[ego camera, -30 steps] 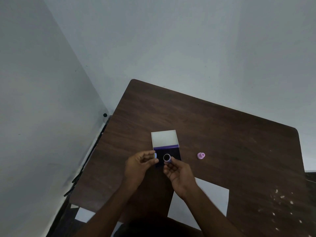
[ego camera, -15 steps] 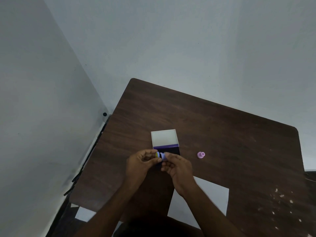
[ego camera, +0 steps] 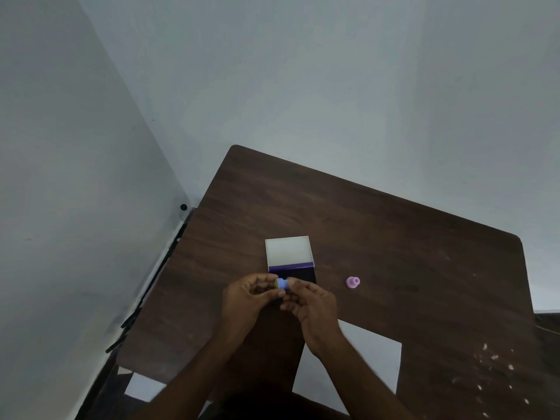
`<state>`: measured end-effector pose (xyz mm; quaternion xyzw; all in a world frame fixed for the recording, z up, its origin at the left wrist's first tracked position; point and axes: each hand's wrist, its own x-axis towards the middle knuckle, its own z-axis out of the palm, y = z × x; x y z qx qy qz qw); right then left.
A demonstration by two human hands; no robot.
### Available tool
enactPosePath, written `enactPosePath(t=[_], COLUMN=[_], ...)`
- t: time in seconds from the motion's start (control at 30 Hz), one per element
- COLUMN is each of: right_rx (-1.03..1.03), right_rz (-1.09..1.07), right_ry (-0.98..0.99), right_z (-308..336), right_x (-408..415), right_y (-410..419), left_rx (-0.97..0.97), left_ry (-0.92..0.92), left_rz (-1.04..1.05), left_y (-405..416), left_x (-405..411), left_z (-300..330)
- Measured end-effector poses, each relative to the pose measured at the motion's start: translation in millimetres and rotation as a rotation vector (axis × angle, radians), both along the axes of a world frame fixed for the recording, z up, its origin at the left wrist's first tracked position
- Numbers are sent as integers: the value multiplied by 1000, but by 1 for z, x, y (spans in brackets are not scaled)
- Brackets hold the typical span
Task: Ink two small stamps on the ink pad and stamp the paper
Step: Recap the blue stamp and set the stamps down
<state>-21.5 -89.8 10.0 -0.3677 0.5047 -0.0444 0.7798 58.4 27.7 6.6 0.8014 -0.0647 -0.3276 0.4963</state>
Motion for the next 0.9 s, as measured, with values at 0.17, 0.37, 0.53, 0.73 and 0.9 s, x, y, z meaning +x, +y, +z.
enactPosePath(t=[0.17,0.37,0.53,0.73,0.9], right_rx=[-3,26,60,13,-179], right_rz=[4,17,19,42,60], right_ry=[12,10,-15,4,91], right_z=[0,-1,-2,2,2], right_x=[1,-1,-3,-6,-19], right_y=[0,-4,-4,-9,-23], left_rx=[-4,8,-12,-58,-53], left_ry=[6,-30,-71,-10,53], left_rz=[-15,-54,-50,-41,-88], left_y=[0,0,1,1,-12], left_x=[0,-3,-5,-7,-15], left_z=[3,5,4,-5,-12])
